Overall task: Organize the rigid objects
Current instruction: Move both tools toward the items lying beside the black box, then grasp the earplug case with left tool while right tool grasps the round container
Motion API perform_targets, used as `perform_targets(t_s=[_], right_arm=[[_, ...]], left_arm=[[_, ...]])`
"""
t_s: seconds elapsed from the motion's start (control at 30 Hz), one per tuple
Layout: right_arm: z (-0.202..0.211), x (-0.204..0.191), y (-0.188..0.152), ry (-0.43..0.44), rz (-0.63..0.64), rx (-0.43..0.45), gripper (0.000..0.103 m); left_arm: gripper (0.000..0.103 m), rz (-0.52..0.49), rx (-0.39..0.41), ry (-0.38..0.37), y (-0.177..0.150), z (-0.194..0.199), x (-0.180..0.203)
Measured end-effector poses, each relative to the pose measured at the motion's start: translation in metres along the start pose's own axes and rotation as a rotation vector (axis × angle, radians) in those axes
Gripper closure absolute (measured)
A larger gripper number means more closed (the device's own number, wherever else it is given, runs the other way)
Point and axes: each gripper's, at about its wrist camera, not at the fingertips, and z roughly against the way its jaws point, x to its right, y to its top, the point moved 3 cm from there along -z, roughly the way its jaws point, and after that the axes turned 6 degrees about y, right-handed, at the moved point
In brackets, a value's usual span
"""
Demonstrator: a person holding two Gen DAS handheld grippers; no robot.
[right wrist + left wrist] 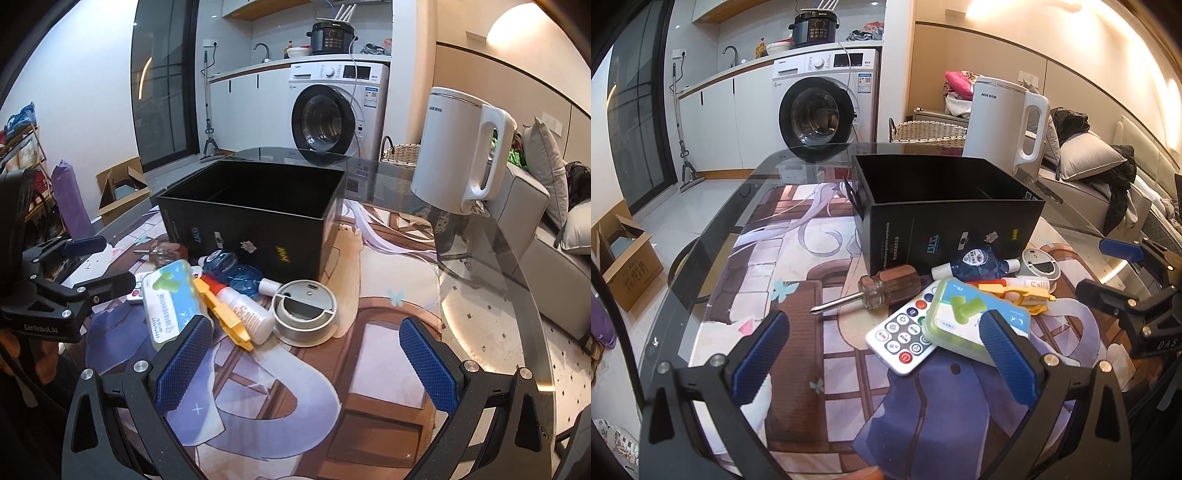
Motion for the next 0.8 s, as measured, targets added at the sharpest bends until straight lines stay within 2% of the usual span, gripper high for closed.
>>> perform_targets(t_s=[0.37,0.57,0.8], right_arm=[[0.001,0.012,0.006,-0.050,-0.004,0.002,0.000],[-0.008,0.023,0.005,-0.099,-0.005,-0.043,0.000],[-0.026,0.027,0.003,-0.081,0.009,-0.118,0.000]], left_arm=[[0.000,-0.035,-0.022,-0.027,-0.001,-0.001,0.010],[0.000,-0.067,-0.035,-0.029,0.000,-0.004,0.016],[0.000,-0.117,-0.068,-0.071,-0.001,-0.008,0.029]])
